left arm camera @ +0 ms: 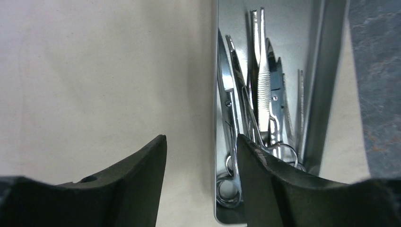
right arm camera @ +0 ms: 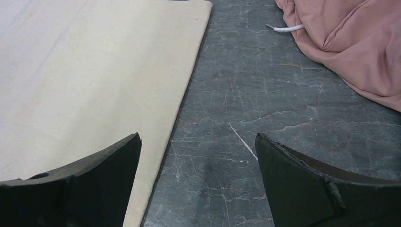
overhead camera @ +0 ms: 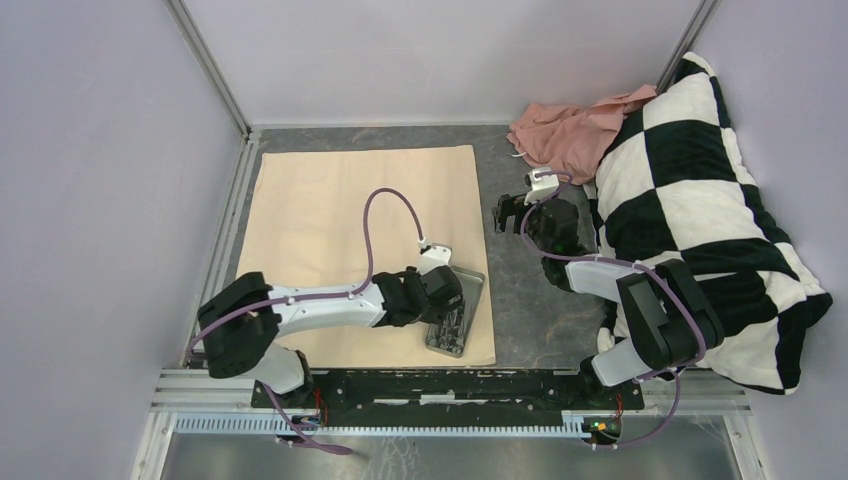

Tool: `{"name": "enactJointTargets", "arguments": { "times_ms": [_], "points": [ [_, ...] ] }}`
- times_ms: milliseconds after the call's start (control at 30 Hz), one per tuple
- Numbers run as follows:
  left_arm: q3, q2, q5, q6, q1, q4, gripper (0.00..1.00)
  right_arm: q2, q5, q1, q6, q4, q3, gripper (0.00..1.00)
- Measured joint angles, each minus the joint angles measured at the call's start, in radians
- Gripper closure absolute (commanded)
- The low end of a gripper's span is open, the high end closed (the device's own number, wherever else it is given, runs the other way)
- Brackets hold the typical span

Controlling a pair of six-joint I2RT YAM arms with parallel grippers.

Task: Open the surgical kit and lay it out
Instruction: Place the container in the surgical kit, then pick up the medical item from the container.

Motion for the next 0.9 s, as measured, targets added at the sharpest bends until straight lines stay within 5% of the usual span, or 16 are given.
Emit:
{"name": "enactJointTargets", "arguments": {
  "times_ms": [100,233,633,767,900],
  "points": [
    [0.007,-0.058,0.018,0.0,0.0,-0.014,0.36,0.0,-0.001,0.0,0.005,0.0,0.0,0.02],
    [0.055,-0.074,0.087,-0.021,0.0,-0.008,0.51,0.011,-0.013,-0.001,0.013,0.001,0.002,0.02],
    [0.198,0.093,0.103,-0.153,-0.028,-0.096,0.66,0.019,-0.039,-0.008,0.02,0.0,0.007,0.02],
    [0.199,0.112,0.103,-0.186,-0.046,-0.126,0.67,0.024,-0.042,-0.013,0.026,-0.001,0.008,0.02],
    [0.199,0.137,0.101,-0.209,-0.05,-0.143,0.56,0.028,-0.045,-0.018,0.034,-0.001,0.009,0.02]
  ]
}}
